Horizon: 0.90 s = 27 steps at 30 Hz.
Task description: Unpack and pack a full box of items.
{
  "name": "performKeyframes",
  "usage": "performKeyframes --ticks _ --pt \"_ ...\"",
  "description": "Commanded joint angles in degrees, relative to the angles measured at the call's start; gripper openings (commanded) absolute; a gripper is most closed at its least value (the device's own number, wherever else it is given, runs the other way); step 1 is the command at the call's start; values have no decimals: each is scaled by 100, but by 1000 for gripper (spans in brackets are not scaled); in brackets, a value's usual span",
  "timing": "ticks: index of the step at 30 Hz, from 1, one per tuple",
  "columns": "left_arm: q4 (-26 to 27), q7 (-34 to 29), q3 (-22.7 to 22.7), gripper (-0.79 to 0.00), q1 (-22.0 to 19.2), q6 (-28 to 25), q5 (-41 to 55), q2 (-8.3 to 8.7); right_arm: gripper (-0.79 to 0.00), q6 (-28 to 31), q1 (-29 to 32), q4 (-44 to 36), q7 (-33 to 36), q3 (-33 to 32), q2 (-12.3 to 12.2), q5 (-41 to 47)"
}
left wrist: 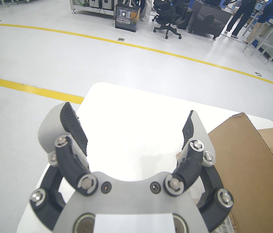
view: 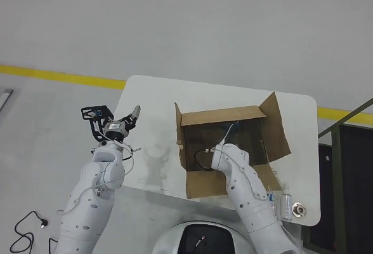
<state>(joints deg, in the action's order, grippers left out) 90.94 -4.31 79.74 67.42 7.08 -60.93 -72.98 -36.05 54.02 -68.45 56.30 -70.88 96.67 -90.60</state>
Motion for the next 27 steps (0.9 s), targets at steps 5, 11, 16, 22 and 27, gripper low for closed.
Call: performKeyframes --ticks 5,11,16,22,27 --pt "0 0 0 0 0 0 0 0 -413 -72 -61 320 -75 23 51 207" --pt "0 0 0 0 0 0 0 0 -403 -44 -404 703 -269 -8 84 271" --pt "0 0 0 0 0 0 0 0 -372 -86 -733 1166 -556 -11 120 297" --pt "0 0 0 0 0 0 0 0 -345 -156 -1078 1771 -885 -74 163 455" --pt "0 0 0 0 0 0 0 0 -222 -143 -1326 2232 -982 -93 197 570"
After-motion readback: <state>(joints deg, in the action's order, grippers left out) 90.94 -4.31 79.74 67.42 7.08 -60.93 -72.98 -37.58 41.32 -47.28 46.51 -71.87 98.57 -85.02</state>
